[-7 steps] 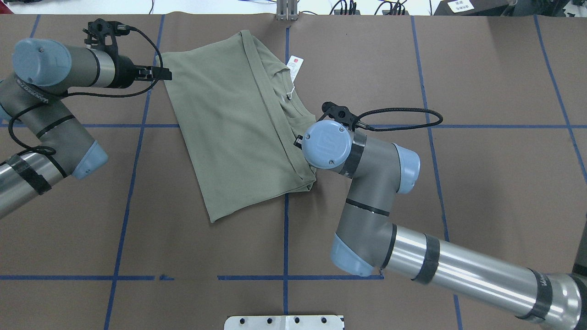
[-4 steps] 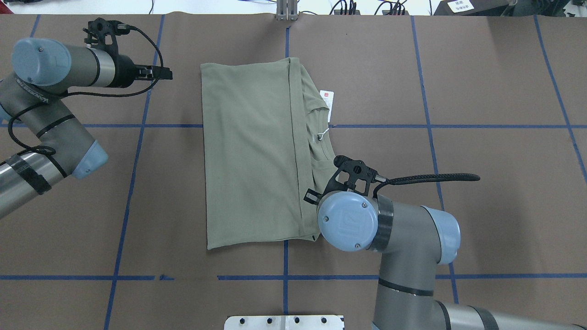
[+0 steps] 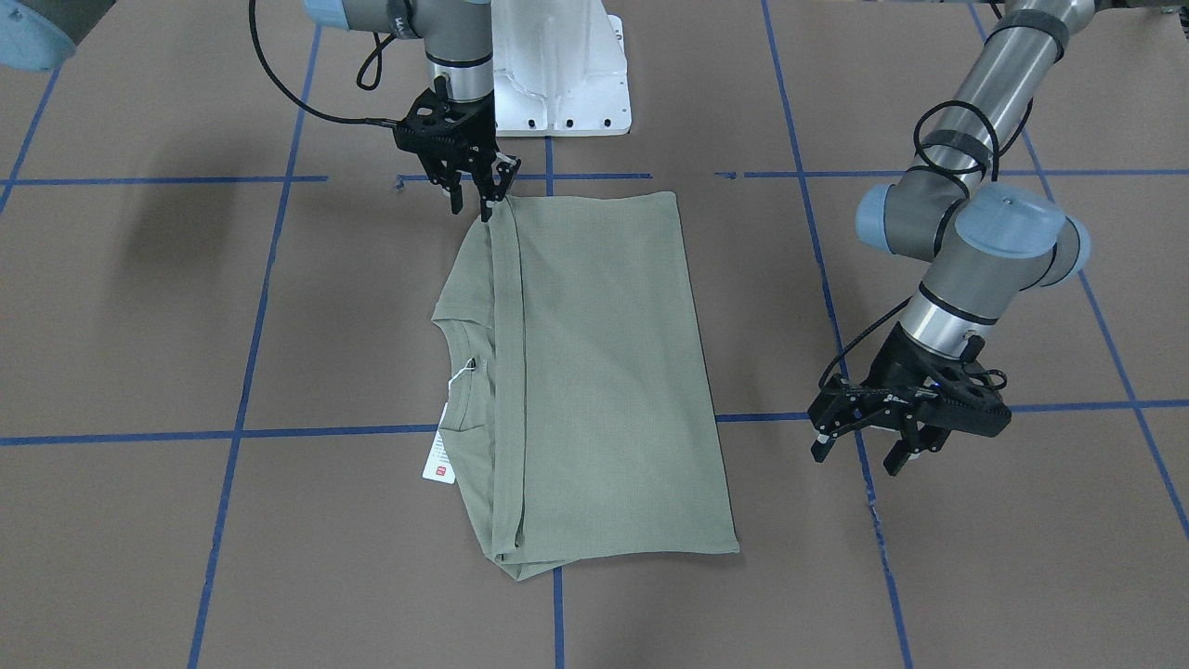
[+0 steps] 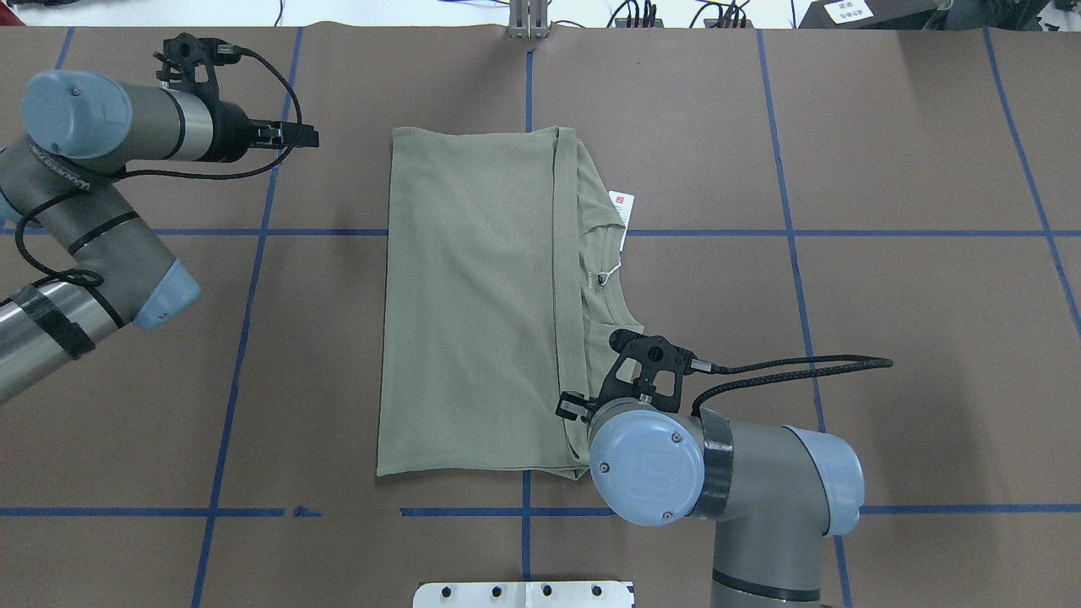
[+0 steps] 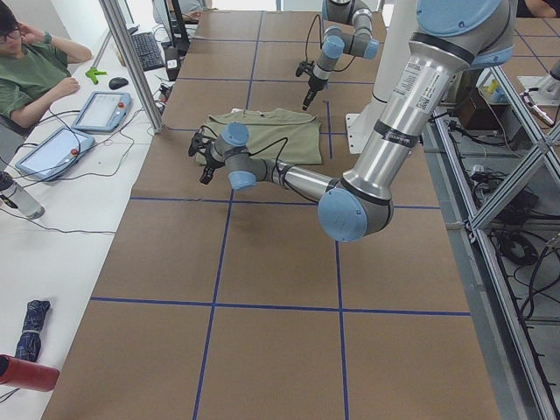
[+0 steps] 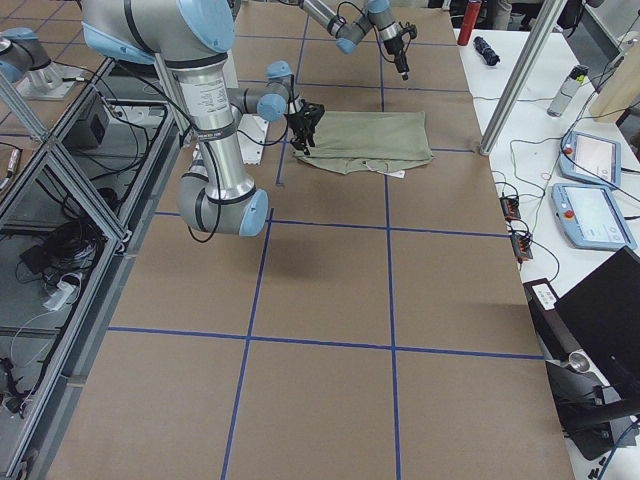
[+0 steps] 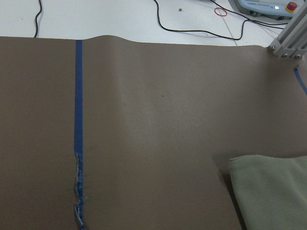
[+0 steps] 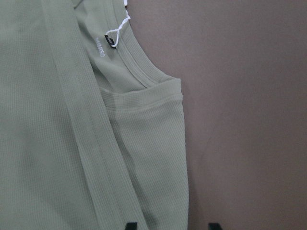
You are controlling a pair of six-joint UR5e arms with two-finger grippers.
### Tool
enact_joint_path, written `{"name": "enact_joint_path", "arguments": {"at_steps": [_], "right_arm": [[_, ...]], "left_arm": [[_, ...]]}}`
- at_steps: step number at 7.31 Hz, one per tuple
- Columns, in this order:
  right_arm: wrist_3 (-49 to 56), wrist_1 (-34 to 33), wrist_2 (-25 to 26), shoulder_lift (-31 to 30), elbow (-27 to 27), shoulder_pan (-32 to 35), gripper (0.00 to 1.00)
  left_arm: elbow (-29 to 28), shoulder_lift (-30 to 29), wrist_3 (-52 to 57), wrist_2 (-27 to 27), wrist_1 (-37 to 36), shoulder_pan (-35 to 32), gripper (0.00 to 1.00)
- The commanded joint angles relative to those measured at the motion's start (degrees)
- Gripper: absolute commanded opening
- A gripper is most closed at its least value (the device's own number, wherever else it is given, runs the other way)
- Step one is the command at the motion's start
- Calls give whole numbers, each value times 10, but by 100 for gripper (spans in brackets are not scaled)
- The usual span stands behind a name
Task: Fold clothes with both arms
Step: 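Pull the collar corner toward the robot with the right gripper to straighten the shirt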
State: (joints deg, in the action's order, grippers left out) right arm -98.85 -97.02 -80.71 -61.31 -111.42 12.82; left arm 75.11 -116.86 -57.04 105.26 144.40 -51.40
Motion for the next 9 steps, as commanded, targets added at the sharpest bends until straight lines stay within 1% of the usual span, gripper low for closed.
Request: {"name": "enact_joint_path", "arguments": {"at_steps": [1, 2, 3, 4, 5, 7, 8, 9], "right_arm": [[142, 0, -39, 5, 7, 47, 100], [255, -1, -84, 5, 12, 66, 100], [350, -3, -108, 21, 31, 67, 100], [378, -4, -115, 54, 68, 62, 100], [379, -4, -116, 77, 110, 43, 100], [381, -4, -116, 74, 110, 25, 100], [381, -7, -115, 73, 108, 21, 92], [381, -8, -114, 71, 107, 16, 69]], "left_arm": [[0, 0, 0, 0, 0, 2, 100], [0, 0, 0, 0, 0, 3, 100], [-1, 0, 0, 0, 0, 3, 100], [-1, 0, 0, 0, 0, 3, 100], [-1, 0, 0, 0, 0, 3, 100], [-1, 0, 0, 0, 0, 3, 100], [-1, 0, -12, 0, 0, 3, 100], [0, 0, -21, 0, 1, 4, 100]]}}
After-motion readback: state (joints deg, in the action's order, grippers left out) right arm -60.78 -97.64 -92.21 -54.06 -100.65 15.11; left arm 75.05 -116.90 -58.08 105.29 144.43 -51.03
